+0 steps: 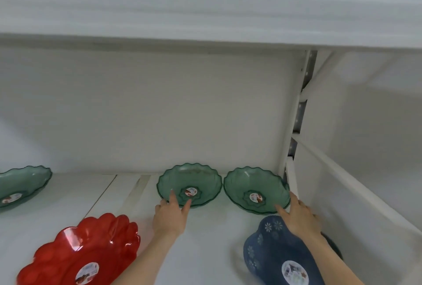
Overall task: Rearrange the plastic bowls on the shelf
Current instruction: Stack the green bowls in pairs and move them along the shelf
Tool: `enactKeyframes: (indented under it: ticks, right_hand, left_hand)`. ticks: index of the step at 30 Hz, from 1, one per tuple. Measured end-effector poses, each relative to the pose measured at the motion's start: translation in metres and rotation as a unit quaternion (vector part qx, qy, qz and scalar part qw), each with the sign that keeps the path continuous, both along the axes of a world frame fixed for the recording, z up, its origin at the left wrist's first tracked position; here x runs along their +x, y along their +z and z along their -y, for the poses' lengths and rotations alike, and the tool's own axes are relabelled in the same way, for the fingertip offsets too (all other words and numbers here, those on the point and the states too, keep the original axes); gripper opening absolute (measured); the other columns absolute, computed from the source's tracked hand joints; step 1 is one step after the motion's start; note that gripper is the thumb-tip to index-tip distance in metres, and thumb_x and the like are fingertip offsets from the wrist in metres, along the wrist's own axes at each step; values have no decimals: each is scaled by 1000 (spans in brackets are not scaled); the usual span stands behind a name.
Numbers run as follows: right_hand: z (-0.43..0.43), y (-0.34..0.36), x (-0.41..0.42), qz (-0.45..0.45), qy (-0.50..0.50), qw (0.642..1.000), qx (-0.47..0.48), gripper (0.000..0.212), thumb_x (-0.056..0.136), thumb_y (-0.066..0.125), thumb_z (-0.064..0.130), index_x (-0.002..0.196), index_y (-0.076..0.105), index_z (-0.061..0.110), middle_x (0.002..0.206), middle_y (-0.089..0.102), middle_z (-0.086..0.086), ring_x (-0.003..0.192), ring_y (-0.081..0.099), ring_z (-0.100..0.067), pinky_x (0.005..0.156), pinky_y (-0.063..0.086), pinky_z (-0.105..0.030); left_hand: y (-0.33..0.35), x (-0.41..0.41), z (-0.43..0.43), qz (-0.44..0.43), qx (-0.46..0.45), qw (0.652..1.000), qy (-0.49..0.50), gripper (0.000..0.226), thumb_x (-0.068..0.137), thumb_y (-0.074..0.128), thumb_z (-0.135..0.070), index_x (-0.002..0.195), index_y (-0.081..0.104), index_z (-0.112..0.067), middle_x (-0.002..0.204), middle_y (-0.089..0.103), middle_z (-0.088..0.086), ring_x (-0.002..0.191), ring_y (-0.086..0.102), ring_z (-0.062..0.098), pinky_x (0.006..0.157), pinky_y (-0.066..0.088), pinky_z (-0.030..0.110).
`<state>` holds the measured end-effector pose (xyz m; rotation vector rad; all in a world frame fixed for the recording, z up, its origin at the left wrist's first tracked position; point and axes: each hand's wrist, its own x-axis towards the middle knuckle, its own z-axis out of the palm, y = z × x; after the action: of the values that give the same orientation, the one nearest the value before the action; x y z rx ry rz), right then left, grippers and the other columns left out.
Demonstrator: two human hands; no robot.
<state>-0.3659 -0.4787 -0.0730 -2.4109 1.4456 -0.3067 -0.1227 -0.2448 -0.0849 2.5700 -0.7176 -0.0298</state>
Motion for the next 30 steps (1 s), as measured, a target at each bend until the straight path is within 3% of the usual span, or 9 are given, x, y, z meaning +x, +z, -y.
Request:
enactKeyframes:
  ticks: [6,10,12,16,19,21,24,28,30]
  right_hand:
    - [42,-28,14,75,-29,989,124,87,78,39,72,145,24,18,131,59,-9,113,58,-30,96,45,-48]
    - [53,-36,22,115,-14,977,178,57,83,54,55,117,56,10,112,66,-9,94,62,-22,89,51,-38]
    - [50,-30,26,146,1,971,188,39,88,59,36,106,65,2,101,70,-13,81,60,-18,74,49,-27]
    - [48,-25,32,188,-24,964,187,14,87,58,10,83,64,-1,78,62,-11,66,53,-18,55,38,-26]
    - [52,-27,39,224,-81,952,194,16,82,57,5,75,63,-7,75,69,-16,70,65,-27,61,54,-34]
    - [53,-25,42,242,-95,947,190,17,80,56,3,79,65,-11,74,72,-21,71,70,-32,64,56,-38]
    - [42,-13,43,278,-101,935,194,21,86,46,1,84,64,-11,65,72,-20,57,69,-25,52,50,-29]
    - [26,0,36,334,-107,918,185,24,89,43,-1,85,65,-10,68,71,-20,42,66,-15,48,48,-27]
    - [17,9,31,360,-108,909,180,22,90,44,0,84,63,-8,75,70,-20,39,64,-12,52,50,-33]
  left_hand:
    - [-15,16,20,-124,-73,987,72,84,93,47,-48,148,13,5,131,54,23,116,56,38,91,48,42]
    - [-18,22,28,-219,-144,961,90,81,92,57,-32,146,11,6,126,61,20,114,59,37,92,47,37]
    - [-22,31,31,-288,-207,928,112,82,87,63,-28,146,13,2,123,60,19,108,62,37,94,50,40]
    - [-29,41,31,-417,-355,827,124,45,90,54,-4,131,39,2,116,61,24,75,68,31,55,59,31]
    - [-24,35,26,-431,-403,799,116,35,90,44,6,124,49,5,117,62,30,75,67,33,47,57,26]
    - [-19,33,24,-434,-421,788,113,35,90,41,9,123,50,7,115,62,33,74,66,35,47,58,27]
    - [-8,31,17,-438,-422,786,112,34,90,43,10,122,52,7,113,63,32,76,66,37,50,59,29]
    - [18,21,5,-441,-444,774,102,25,91,47,9,113,50,-2,108,61,25,81,64,38,77,57,43]
    - [32,18,-2,-435,-454,771,96,27,91,50,7,112,44,-10,112,58,22,88,63,40,80,56,44]
